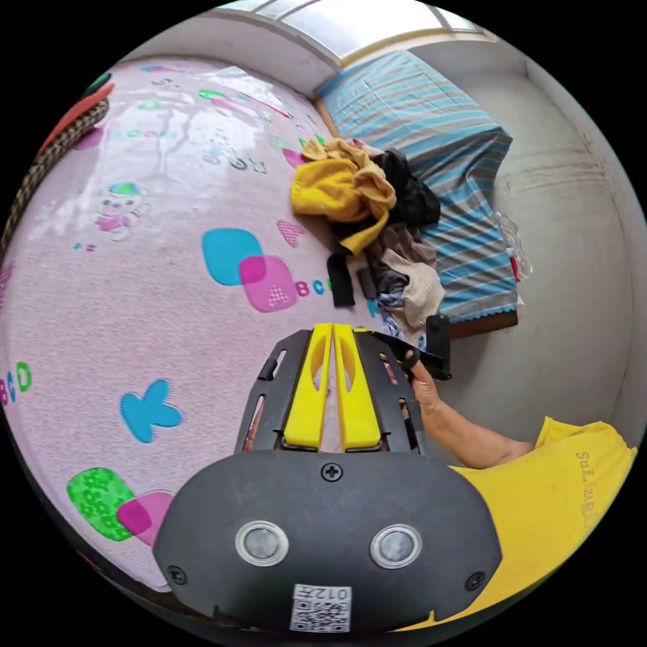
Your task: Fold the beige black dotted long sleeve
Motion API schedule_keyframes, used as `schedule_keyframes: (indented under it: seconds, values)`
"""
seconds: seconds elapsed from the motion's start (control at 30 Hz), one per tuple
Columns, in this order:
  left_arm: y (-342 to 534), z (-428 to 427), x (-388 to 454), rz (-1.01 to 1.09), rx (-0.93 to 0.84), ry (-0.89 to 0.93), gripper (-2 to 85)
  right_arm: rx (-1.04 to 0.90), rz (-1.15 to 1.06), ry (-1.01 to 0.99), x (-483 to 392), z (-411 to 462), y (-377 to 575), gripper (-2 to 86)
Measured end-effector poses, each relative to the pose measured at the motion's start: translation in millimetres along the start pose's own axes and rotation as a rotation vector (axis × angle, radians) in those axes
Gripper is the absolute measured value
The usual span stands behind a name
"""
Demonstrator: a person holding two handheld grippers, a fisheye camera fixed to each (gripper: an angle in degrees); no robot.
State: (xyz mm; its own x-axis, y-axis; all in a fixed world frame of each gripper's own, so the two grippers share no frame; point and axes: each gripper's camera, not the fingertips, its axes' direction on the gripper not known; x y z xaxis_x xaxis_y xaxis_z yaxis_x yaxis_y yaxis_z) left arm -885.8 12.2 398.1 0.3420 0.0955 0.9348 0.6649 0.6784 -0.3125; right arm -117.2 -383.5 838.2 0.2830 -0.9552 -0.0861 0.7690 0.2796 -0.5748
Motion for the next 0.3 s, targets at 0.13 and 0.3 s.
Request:
schedule_keyframes:
  seconds: [0.13, 0.3]
  values:
    - [-21.9, 42.8, 37.2, 0.06, -0.09, -0.051, 0.5, 0.097, 0.014, 0.02, 13.3, -71.8, 1.4, 0.7]
    - [-56.4, 91.2, 81.6, 0.076, -0.128, -0.095, 0.5, 0.187, -0.007, 0.085, 31.9, -165.7, -33.5, 0.7]
